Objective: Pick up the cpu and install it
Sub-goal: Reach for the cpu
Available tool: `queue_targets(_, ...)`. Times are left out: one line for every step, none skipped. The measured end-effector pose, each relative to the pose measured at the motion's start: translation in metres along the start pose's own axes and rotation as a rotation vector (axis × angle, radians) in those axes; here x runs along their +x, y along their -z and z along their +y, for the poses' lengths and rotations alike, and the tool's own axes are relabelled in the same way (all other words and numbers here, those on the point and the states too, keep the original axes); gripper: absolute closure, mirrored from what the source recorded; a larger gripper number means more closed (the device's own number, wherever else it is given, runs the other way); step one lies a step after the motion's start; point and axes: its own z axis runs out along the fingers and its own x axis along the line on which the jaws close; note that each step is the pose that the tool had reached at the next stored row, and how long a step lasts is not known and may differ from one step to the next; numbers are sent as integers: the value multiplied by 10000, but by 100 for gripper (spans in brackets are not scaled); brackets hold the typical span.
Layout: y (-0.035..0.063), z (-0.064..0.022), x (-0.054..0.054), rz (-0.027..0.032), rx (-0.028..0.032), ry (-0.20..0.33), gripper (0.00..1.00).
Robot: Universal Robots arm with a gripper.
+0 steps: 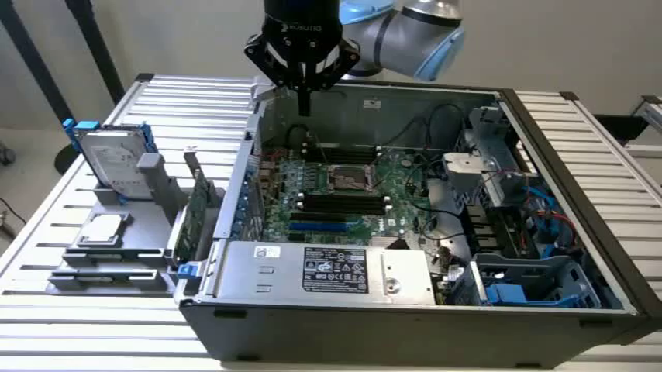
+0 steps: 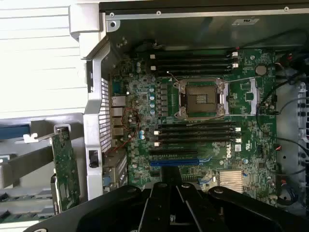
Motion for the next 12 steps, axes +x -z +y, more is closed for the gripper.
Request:
queue_targets(0, 0, 0, 0, 0, 0, 89)
queue_targets(0, 0, 0, 0, 0, 0, 89)
queue_targets(0, 0, 0, 1, 0, 0, 89)
queue_targets(0, 0, 0, 0, 0, 0, 89)
queue_targets(0, 0, 0, 0, 0, 0, 89)
queue_targets(0, 0, 0, 0, 0, 0, 89)
queue_targets(0, 0, 0, 0, 0, 0, 89)
queue_targets(0, 0, 0, 0, 0, 0, 89)
queue_targets(0, 0, 0, 0, 0, 0, 89)
queue_targets(0, 0, 0, 0, 0, 0, 89)
queue_targets(0, 0, 0, 0, 0, 0, 89)
queue_targets(0, 0, 0, 0, 0, 0, 89)
